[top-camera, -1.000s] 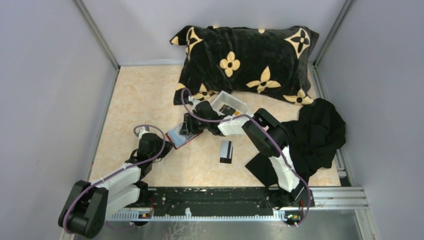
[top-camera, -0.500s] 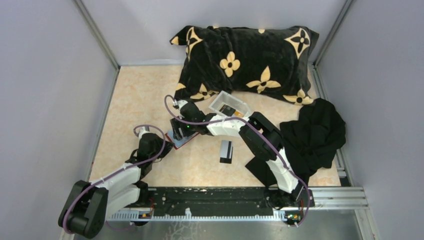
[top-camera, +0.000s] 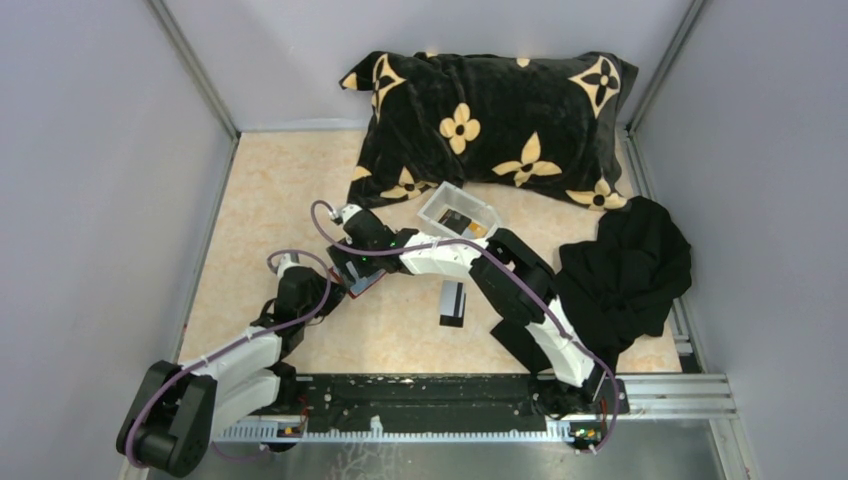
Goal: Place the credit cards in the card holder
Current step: Insert the credit card into the card holder.
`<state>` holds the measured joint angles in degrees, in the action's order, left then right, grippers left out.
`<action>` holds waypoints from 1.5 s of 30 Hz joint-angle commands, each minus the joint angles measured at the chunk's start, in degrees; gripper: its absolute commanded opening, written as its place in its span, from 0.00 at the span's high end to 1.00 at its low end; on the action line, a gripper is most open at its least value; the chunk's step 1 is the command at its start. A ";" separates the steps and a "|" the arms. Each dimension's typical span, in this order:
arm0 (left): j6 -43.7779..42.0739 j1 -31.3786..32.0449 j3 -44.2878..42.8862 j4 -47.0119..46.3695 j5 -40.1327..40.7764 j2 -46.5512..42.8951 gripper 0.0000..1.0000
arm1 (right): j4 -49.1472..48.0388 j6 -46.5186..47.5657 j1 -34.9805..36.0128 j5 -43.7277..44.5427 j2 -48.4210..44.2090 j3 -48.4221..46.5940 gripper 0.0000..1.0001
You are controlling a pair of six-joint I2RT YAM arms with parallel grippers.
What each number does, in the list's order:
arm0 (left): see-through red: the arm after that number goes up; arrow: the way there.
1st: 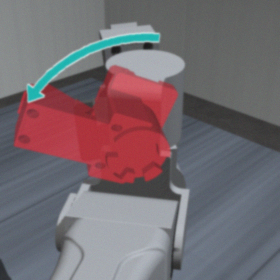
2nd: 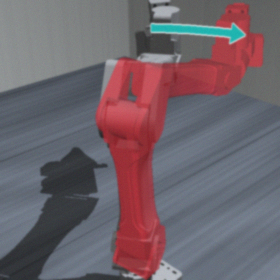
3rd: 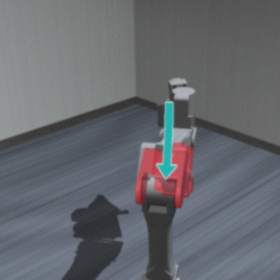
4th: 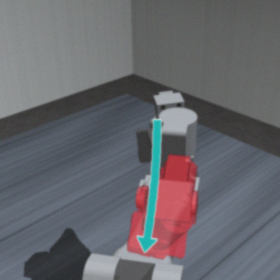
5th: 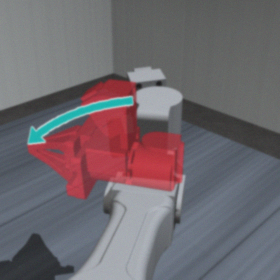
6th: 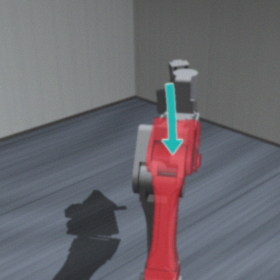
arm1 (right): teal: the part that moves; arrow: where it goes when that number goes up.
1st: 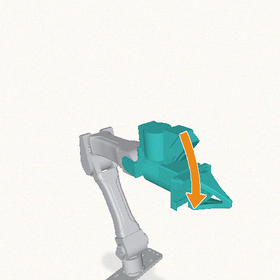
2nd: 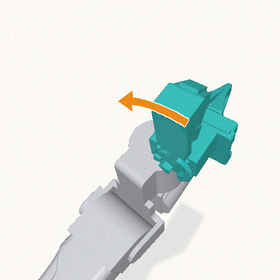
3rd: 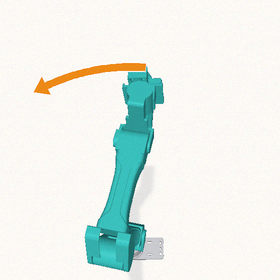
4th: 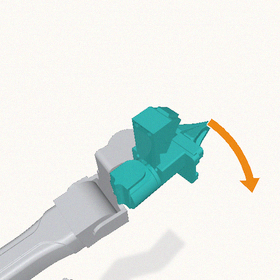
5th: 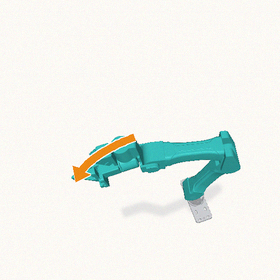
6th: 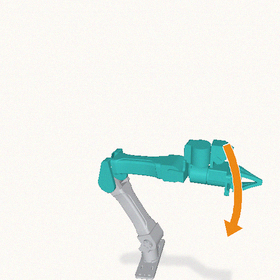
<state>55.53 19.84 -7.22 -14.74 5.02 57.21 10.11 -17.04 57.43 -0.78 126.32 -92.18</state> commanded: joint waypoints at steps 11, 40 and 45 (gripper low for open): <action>0.44 0.47 2.12 2.87 -1.00 -0.49 1.00 | 9.21 3.36 1.34 12.36 5.93 0.86 0.22; 0.48 0.47 1.70 6.16 0.12 -2.48 1.00 | 10.53 4.82 1.83 18.34 1.13 2.70 0.18; 0.80 0.42 2.12 5.89 0.15 -2.49 1.00 | 10.38 4.90 1.80 16.80 1.28 2.91 0.25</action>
<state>56.36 19.90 -6.48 -12.25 4.95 54.70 11.77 -14.13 60.10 13.50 126.69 -92.25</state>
